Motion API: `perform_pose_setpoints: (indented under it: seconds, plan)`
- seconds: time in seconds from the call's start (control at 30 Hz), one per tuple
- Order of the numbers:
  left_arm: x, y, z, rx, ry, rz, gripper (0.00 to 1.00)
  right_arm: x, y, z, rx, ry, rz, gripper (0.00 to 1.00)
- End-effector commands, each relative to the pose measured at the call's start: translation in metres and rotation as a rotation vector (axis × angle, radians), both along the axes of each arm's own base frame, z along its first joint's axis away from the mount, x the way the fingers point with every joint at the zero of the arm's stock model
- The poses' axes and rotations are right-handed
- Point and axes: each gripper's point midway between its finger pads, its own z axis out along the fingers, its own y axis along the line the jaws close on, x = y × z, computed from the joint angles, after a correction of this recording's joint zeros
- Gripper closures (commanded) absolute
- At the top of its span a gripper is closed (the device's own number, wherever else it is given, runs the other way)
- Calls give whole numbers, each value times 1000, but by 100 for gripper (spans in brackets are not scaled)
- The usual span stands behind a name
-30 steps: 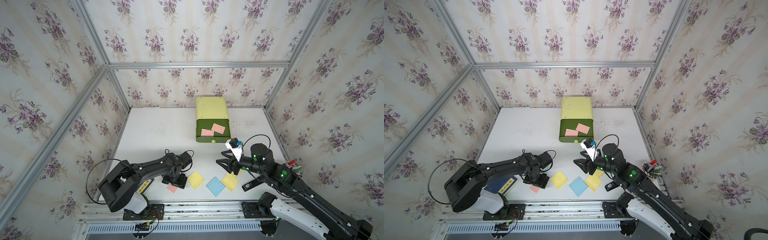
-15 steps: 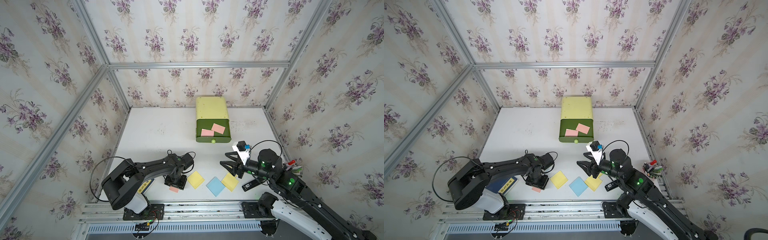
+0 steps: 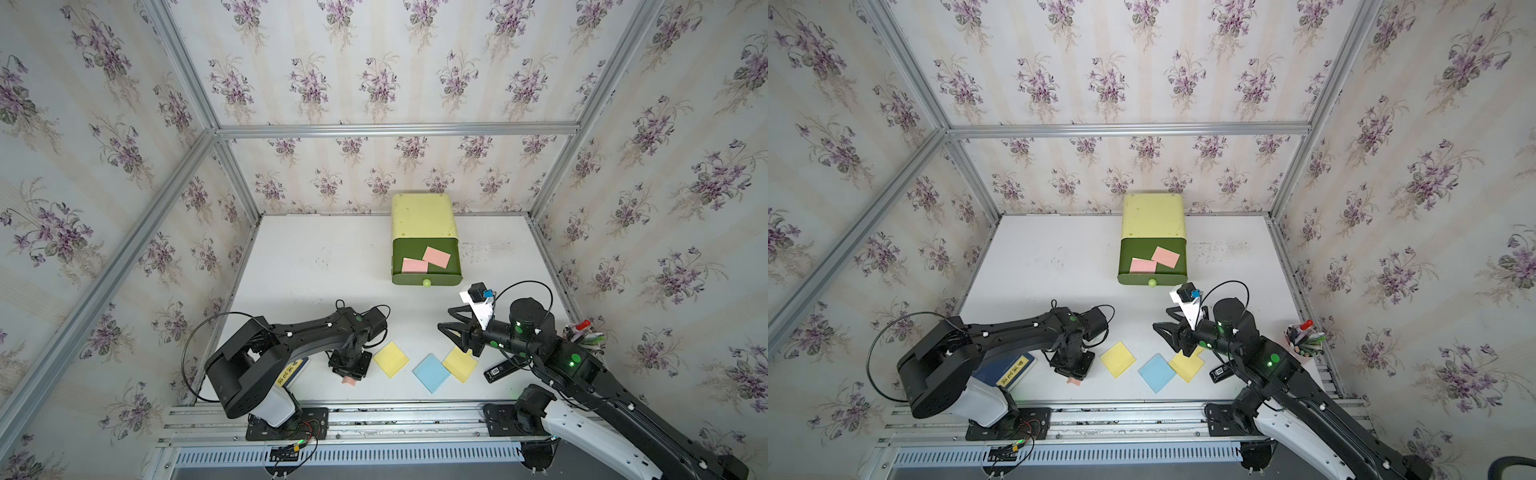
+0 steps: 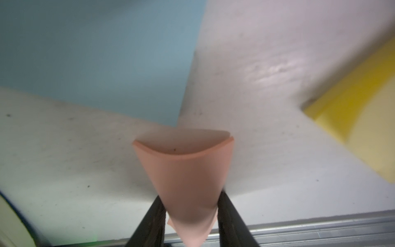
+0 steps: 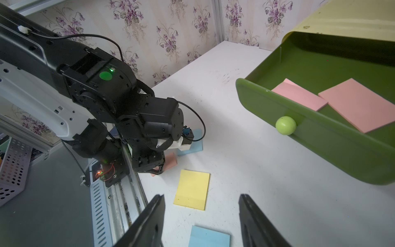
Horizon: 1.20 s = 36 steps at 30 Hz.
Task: Please put the sticky notes in the drawer by color
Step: Pick up the sticky notes from the center of the board.
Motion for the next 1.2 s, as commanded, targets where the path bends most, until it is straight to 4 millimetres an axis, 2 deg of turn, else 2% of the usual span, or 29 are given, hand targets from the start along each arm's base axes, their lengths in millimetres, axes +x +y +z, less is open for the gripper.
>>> perform_pose_setpoints:
  seconds: [0.0, 0.07, 0.17, 0.23, 0.3, 0.47, 0.63, 0.77, 0.93, 1.17]
  plan:
    - [2, 10, -19, 41, -36, 5, 61, 2, 2, 7, 27, -13, -8, 41]
    - [7, 7, -8, 23, -68, 6, 62, 2, 1, 7, 28, -13, -14, 41]
    - [23, -3, 20, -53, -158, 4, 64, 6, -5, 6, 23, -14, -57, 41]
    - [37, -9, 49, -108, -226, -17, 65, 11, -11, 4, 13, -11, -105, 41]
    - [49, -10, 72, -134, -265, -40, 69, 20, -21, 1, -4, 1, -184, 42]
    - [82, -16, 129, -182, -362, -99, 69, 31, -33, 0, -19, -13, -277, 43]
    - [111, -40, 192, -256, -476, -236, 70, 40, -48, 3, -20, -43, -379, 44]
    - [138, -70, 232, -312, -533, -374, 73, 50, -58, -12, -66, -40, -455, 45]
    - [167, -108, 266, -390, -608, -532, 74, 58, -59, -32, -82, 24, -479, 45]
    - [197, -159, 288, -450, -684, -771, 76, 59, -52, -58, -74, 110, -439, 45]
